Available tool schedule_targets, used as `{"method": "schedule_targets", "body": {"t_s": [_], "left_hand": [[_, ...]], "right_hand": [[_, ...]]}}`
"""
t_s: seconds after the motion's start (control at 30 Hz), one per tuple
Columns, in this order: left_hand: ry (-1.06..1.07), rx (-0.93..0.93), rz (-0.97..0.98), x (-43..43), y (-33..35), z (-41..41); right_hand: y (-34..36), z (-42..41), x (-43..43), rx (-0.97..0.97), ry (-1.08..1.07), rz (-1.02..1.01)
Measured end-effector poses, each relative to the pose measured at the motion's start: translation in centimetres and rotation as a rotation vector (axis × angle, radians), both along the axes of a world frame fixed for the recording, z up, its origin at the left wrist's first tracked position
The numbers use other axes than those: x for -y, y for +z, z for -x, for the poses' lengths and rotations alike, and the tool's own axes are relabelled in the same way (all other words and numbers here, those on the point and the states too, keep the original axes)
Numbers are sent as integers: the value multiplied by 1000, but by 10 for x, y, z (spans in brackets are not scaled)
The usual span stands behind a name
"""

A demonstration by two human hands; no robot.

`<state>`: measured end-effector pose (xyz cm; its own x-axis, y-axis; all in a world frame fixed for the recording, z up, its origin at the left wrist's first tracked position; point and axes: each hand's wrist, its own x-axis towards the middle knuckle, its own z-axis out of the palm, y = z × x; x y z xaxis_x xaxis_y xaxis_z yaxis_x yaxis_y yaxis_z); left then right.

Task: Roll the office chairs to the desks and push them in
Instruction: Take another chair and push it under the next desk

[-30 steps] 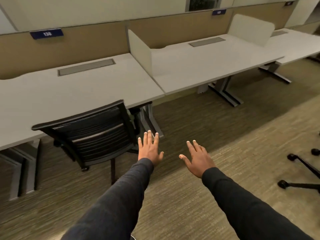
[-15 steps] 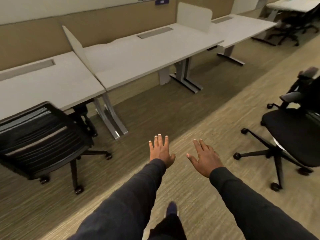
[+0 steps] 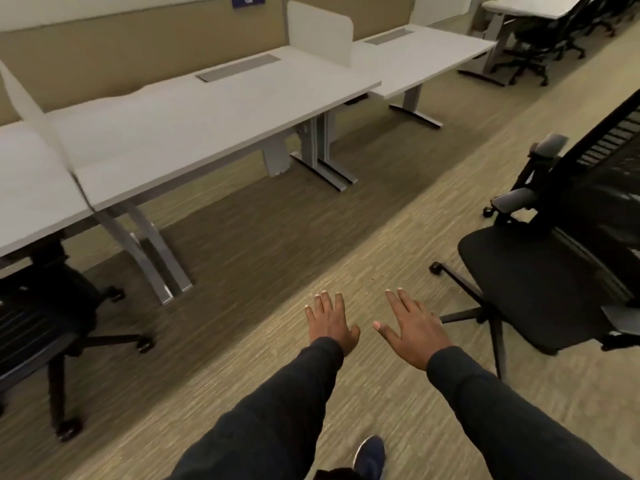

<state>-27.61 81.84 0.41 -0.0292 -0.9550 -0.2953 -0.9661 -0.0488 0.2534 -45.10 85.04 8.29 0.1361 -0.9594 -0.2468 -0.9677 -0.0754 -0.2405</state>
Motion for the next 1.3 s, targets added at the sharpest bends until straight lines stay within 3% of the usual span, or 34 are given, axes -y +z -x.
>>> {"method": "schedule_targets", "body": {"t_s": [0.33,0.67,0.97,1.3], "left_hand": [[-156,0,15,73,17,197],[-55,37,-37,76,13,394],[-45,-11,-23,67,23,595],[1,-48,-36,139,10,745]], "right_hand": [[17,192,53,8,-131,-26],[13,379,61,74,-6,-52],[26,588,69,-2,-14,-5],[39,739,145,-53,61,24]]}}
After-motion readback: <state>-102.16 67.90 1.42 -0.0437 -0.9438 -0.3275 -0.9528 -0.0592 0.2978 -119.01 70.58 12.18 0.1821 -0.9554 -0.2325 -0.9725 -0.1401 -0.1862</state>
